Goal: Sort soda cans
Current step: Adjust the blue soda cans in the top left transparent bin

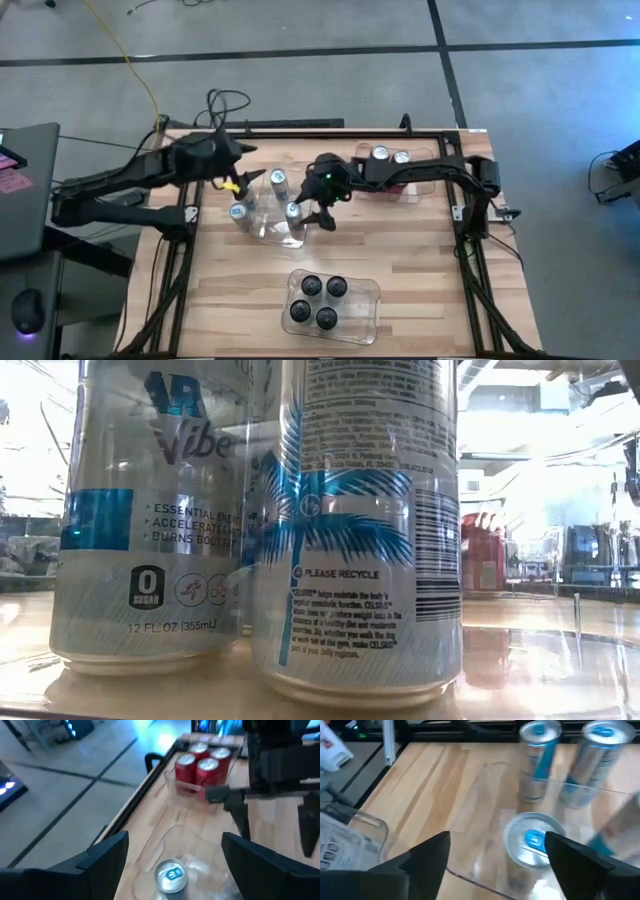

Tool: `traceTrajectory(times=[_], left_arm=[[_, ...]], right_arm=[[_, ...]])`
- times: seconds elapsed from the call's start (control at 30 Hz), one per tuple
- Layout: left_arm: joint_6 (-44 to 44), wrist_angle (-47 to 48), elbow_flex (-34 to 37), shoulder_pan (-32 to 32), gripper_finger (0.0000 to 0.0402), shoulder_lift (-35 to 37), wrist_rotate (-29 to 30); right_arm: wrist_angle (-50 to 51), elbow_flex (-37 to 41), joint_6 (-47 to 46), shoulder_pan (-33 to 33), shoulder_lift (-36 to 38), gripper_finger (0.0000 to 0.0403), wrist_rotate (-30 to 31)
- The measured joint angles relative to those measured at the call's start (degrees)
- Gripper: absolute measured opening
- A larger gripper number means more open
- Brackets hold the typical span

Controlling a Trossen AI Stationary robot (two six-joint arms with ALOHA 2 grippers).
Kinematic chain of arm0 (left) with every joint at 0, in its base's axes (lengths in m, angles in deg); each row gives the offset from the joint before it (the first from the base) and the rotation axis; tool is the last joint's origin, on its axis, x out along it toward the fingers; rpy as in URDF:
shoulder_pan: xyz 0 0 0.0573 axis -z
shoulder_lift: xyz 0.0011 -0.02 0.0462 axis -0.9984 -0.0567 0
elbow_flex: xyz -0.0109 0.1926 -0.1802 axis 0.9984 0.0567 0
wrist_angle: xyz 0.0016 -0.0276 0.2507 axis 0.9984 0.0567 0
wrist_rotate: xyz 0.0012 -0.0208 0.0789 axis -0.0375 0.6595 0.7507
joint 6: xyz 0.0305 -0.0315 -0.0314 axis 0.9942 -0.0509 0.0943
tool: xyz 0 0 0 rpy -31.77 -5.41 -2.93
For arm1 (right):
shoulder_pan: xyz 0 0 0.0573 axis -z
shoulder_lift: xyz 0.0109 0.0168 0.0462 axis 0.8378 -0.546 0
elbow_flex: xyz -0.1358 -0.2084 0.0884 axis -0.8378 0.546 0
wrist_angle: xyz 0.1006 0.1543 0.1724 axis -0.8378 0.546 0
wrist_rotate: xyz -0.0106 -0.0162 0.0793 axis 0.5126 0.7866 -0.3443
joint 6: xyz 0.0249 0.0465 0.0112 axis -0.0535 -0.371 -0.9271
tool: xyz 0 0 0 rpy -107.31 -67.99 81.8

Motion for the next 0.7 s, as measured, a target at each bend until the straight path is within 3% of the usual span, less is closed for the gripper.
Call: traceTrajectory(times=[0.2, 0.4, 0.7], left_arm=[[-1.4, -11.3, 10.6, 1.6, 0.0316, 7.4, 0.0], [-1.4, -16.1, 15.2, 1.8, 0.0316, 9.2, 0.0], [-2.0, -15.7, 16.0, 2.0, 0.0316, 8.0, 0.0]], right_arm=[[1.8, -4.0, -0.7, -0.9, -3.6, 0.0395, 0.8], [3.9, -7.0, -1.3, -0.5, -6.6, 0.0396, 6.2], [4.8, -7.1, -2.0, -0.1, -6.5, 0.0399, 6.8]])
